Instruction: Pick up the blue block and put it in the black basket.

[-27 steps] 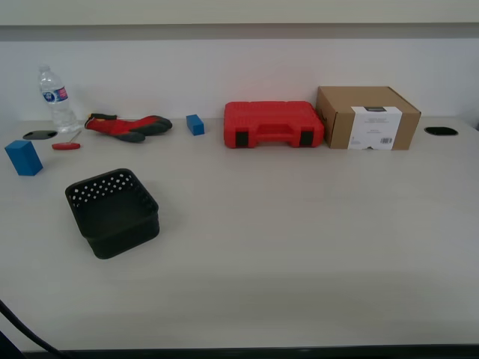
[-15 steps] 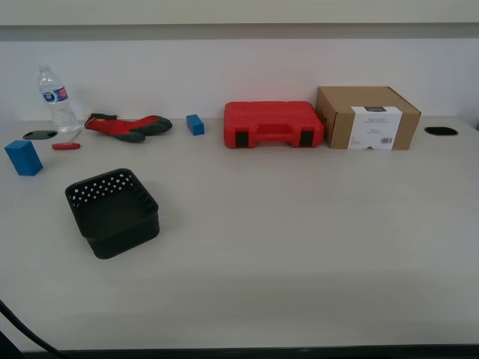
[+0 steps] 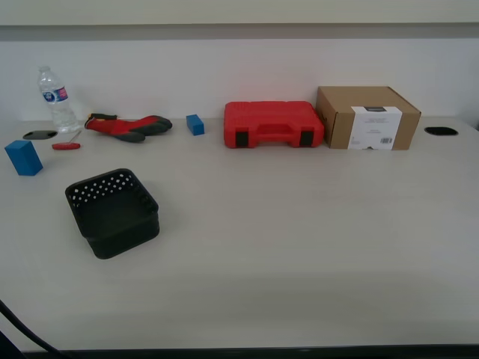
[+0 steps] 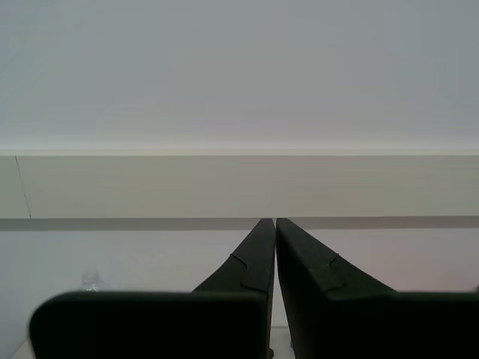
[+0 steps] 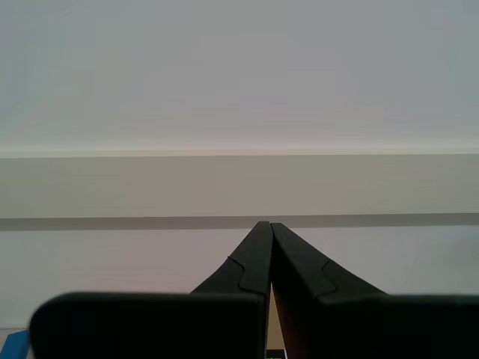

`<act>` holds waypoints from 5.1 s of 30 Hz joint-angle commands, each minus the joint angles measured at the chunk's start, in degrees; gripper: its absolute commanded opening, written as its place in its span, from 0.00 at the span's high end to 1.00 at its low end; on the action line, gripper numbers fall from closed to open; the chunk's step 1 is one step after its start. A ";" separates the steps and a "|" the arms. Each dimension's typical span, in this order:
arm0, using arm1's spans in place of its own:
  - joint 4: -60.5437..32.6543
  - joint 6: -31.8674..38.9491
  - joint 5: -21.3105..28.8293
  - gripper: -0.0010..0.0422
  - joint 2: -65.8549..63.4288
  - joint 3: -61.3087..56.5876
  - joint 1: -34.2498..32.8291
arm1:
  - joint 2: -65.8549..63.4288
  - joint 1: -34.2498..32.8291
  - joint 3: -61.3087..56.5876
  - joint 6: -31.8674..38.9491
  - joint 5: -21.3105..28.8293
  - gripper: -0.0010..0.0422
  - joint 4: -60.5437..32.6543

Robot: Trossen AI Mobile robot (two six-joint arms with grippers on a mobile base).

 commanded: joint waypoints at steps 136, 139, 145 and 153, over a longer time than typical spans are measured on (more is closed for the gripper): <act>-2.56 0.00 0.00 0.98 -0.02 0.07 0.09 | 58.84 -0.09 27.50 18.05 -0.33 0.04 -57.75; -2.56 0.00 0.00 0.98 -0.02 0.07 0.09 | 58.84 -0.11 27.50 17.94 -0.20 0.31 -57.77; -2.56 0.00 0.00 0.98 -0.02 0.07 0.09 | 58.80 -0.11 27.50 15.30 -0.15 1.00 -57.46; -2.56 0.00 0.00 0.98 -0.02 0.07 0.09 | 58.80 -0.15 27.50 14.93 -0.22 0.98 -55.98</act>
